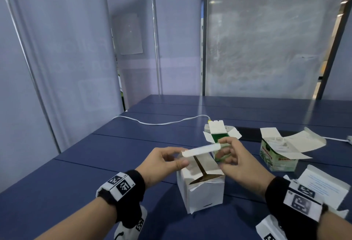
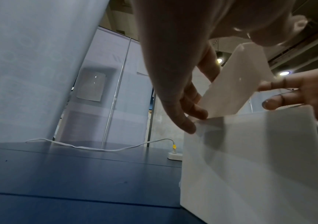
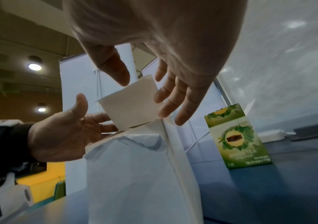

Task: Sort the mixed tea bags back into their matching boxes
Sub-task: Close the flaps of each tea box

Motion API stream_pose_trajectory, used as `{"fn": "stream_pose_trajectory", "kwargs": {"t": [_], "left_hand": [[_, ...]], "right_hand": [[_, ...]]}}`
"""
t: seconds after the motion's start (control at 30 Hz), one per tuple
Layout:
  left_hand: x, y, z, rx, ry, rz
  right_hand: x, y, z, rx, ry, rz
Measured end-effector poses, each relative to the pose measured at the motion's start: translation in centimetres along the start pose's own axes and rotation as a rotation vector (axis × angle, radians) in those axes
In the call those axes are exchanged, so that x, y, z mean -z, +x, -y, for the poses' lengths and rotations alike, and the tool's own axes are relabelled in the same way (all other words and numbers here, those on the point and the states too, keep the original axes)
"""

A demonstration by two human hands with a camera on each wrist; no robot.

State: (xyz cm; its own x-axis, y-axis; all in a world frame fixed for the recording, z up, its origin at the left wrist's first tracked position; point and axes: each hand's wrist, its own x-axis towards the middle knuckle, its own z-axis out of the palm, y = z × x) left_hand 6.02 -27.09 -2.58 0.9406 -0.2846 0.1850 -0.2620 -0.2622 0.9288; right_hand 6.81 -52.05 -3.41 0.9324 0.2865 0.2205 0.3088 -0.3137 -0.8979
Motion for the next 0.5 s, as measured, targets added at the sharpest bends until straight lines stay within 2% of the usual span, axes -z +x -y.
{"fn": "stream_pose_trajectory", "kwargs": {"t": [0.13,0.2,0.5], "left_hand": [[-0.3,0.0,0.2,0.029,0.102,-0.044],[-0.4,0.1,0.4,0.032,0.138,-0.028],[-0.6,0.0,0.7,0.043,0.380,0.022]], "right_hand": [[-0.3,-0.3,-0.1,0.037,0.040,-0.042],[-0.6,-0.1,-0.4,0.040,-0.054,-0.070],[-0.7,-0.1,-1.3,0.007,-0.341,-0.024]]}}
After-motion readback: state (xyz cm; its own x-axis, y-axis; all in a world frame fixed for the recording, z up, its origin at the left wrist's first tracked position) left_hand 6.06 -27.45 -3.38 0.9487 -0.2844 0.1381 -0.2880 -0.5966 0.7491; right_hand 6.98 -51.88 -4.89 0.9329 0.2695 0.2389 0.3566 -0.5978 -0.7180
